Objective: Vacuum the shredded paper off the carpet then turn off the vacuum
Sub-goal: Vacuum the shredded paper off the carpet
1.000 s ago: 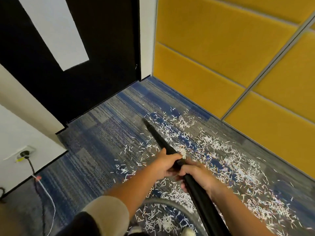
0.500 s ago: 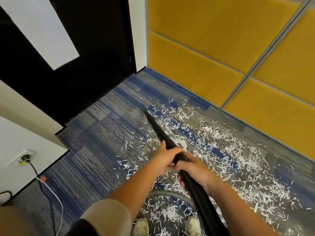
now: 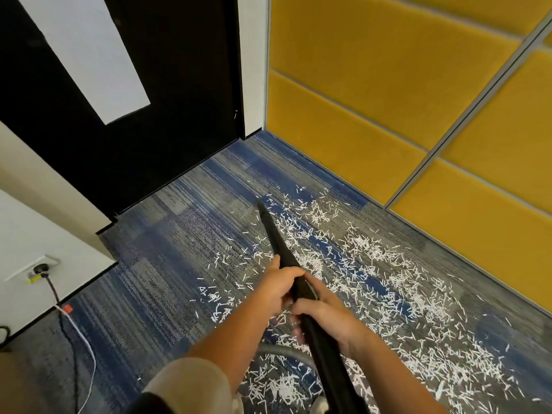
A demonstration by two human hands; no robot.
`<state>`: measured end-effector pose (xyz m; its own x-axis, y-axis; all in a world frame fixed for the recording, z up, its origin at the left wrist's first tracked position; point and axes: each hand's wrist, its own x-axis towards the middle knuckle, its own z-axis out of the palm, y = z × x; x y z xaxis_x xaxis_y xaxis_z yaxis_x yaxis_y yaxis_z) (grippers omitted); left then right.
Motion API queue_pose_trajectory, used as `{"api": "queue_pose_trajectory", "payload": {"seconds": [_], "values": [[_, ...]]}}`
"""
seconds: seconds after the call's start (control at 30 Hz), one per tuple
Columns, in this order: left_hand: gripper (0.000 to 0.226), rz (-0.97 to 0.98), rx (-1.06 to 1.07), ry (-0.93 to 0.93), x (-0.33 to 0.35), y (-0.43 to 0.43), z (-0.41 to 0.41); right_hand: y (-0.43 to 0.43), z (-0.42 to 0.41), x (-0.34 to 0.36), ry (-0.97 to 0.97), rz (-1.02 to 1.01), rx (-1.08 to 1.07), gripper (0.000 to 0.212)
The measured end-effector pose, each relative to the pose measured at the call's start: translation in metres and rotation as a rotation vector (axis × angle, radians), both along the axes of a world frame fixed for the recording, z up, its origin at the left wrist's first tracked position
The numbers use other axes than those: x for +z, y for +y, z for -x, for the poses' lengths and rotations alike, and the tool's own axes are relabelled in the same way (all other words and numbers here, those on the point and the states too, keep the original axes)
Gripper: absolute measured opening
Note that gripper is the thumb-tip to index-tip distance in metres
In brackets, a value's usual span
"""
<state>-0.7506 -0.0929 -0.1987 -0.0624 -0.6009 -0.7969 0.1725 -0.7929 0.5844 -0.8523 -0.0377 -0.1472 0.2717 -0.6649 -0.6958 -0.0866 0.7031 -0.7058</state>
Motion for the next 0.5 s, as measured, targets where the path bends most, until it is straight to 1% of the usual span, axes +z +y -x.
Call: {"api": "queue_pose_trajectory", "payload": {"seconds": [0.07, 0.17, 0.2, 0.23, 0.33, 0.4, 0.5], "values": [[0.037, 0.001, 0.015, -0.021, 0.005, -0.006, 0.008, -0.006, 0.009, 0.002, 0.032, 0.04, 0.011, 0.053], [0.014, -0.066, 0.05, 0.021, 0.016, -0.005, 0.025, -0.01, 0.025, 0.001, 0.073, 0.088, 0.028, 0.046], [0.011, -0.093, 0.046, 0.039, 0.019, -0.002, 0.033, -0.011, 0.032, 0.002, 0.083, 0.095, 0.042, 0.043], [0.014, -0.105, 0.043, 0.035, 0.018, -0.001, 0.041, -0.011, 0.039, 0.002, 0.092, 0.103, 0.057, 0.041], [0.033, -0.075, 0.097, 0.0, 0.014, -0.003, 0.061, -0.017, 0.056, 0.001, 0.087, 0.133, 0.075, 0.038], [0.029, -0.052, 0.131, -0.022, 0.013, -0.008, 0.067, -0.023, 0.061, -0.001, 0.09, 0.152, 0.084, 0.039], [0.023, -0.039, 0.121, -0.021, 0.016, -0.024, 0.065, -0.038, 0.062, -0.002, 0.078, 0.158, 0.106, 0.043]]}}
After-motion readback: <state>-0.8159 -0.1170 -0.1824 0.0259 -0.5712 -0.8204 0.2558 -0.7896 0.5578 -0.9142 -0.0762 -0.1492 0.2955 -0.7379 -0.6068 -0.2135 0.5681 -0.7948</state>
